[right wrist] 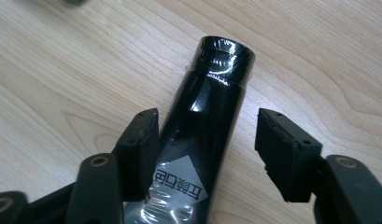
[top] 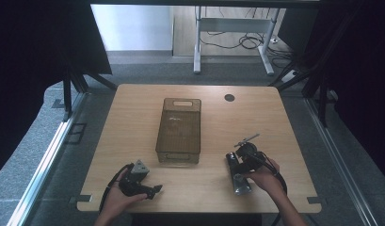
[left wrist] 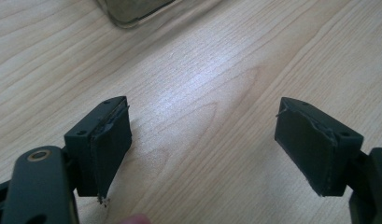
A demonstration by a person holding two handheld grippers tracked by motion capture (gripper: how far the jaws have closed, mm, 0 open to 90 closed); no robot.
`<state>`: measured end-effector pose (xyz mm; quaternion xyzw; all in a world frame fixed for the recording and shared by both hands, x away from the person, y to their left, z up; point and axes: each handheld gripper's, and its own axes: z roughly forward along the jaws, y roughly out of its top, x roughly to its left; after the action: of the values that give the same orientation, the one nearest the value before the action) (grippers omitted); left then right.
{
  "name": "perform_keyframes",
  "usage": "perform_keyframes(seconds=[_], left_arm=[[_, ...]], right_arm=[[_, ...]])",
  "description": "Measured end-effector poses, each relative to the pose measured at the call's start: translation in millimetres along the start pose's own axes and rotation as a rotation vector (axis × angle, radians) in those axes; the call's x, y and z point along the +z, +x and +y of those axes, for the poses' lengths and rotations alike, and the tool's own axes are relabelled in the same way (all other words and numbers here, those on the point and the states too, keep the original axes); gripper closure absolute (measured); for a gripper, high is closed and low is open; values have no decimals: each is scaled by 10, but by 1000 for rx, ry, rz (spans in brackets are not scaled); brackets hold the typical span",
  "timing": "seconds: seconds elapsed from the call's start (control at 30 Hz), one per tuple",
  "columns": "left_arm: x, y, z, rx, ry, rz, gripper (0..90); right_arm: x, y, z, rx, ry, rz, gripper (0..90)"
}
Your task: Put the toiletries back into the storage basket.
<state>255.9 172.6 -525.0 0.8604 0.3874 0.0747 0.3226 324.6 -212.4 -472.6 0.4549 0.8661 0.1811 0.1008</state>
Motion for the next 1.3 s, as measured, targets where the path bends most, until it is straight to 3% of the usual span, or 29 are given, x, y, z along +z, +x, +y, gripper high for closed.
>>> perform_keyframes(seconds=[0.3,0.6,0.77,1.3], left_arm=[[-10,8,-2,-5,-12,-3,189],[-2,10,-8,-6,-7,-6,190],[-10,14,-11,-14,-15,-7,189],[-16,12,-8,-10,-14,-7,189]], right_arm=[[159,58,62,32,41,-28,324],[340,51,87,62,104,-47,319],[400,65,90,57,136,-41,339],[389,39,119,68,168,-20,458]])
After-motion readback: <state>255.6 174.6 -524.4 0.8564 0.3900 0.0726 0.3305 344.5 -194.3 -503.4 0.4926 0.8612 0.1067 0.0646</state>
